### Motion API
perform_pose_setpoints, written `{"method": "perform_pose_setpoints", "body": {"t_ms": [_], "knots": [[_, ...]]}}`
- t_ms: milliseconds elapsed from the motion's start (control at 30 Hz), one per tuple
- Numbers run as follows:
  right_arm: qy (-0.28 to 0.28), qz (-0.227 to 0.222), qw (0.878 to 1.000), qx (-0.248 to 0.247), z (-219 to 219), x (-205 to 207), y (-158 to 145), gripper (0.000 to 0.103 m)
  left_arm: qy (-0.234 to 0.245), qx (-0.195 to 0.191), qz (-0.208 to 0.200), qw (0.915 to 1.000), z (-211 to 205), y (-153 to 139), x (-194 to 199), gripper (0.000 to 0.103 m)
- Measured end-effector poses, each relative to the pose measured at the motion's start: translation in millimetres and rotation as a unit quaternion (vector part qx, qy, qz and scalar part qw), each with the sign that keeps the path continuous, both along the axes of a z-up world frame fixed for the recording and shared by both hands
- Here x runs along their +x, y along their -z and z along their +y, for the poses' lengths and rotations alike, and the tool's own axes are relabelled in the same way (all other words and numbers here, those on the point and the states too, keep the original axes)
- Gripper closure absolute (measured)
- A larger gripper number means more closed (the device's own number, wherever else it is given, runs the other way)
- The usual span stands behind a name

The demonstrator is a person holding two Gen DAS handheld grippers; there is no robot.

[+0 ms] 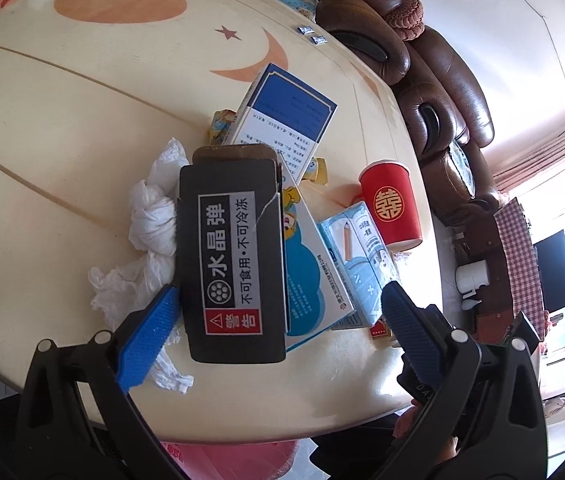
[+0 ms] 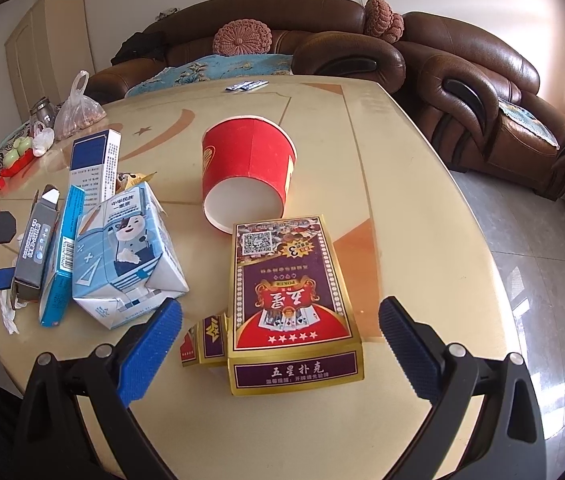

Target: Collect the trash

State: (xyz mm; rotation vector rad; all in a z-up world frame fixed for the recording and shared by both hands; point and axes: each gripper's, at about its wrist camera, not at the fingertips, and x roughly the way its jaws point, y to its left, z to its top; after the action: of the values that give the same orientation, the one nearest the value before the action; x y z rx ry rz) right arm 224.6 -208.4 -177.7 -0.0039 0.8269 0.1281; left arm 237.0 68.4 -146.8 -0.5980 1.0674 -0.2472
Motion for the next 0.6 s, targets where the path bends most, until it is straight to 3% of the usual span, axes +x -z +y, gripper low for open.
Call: {"method": "perform_pose_setpoints", "body": {"t_ms": [300, 400, 500, 600], "knots": [[0.005, 0.006, 1.0, -0.003, 1.4, 10.3, 6.4, 0.006, -0.008, -0.018, 0.025, 0.9995, 7.2, 15.9, 14.9, 0.005], [0.001, 0.018, 1.0, -0.012, 5.8, 15.5, 9.4, 0.016, -0.006, -0.007, 0.026, 0.9996, 4.5, 14.9, 17.3, 0.006], [-0.003, 0.009, 1.0, -0.021, 8.2, 14.2, 9.1, 0.025, -0.007, 0.005, 0.025, 0.9997, 3.3, 13.6, 18.9, 0.012], [-0.004, 0.005, 1.0, -0.02, 8.6, 11.8, 9.1, 0.031, -0.01, 0.022, 0.026, 0.9994, 2.9, 12.3, 19.8, 0.027]]}}
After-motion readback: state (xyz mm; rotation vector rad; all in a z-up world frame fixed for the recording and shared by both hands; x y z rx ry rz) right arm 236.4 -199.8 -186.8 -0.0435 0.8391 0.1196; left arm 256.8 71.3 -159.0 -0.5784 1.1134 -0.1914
